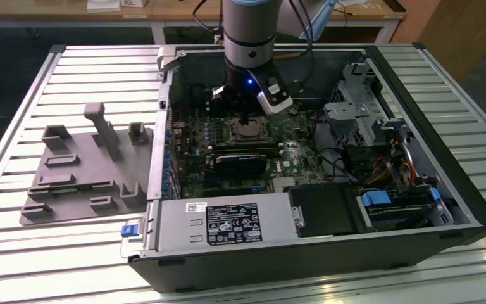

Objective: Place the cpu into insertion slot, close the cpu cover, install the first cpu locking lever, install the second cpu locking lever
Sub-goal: 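Install the first cpu locking lever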

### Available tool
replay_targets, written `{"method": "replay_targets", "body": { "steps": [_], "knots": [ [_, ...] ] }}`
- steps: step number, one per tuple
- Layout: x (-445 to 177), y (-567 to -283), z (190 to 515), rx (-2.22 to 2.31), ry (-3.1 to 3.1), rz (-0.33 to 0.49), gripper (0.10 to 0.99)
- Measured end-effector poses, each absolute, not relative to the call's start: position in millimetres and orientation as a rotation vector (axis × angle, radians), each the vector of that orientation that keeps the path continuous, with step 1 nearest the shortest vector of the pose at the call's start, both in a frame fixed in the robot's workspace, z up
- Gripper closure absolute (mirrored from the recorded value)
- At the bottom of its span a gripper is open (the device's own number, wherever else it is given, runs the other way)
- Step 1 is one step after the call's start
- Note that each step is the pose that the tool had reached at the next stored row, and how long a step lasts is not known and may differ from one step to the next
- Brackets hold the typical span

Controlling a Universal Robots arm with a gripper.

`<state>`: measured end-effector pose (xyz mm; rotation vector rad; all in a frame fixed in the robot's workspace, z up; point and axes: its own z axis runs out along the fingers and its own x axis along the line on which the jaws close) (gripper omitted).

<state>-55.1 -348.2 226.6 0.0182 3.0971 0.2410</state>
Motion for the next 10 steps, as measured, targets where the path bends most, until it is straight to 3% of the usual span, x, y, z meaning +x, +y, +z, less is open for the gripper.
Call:
{"method": "replay_targets", "body": {
  "steps": [10],
  "knots": [
    [-73.4, -348.2, 226.6, 0.018, 3.097, 0.241, 0.984]
  ]
}}
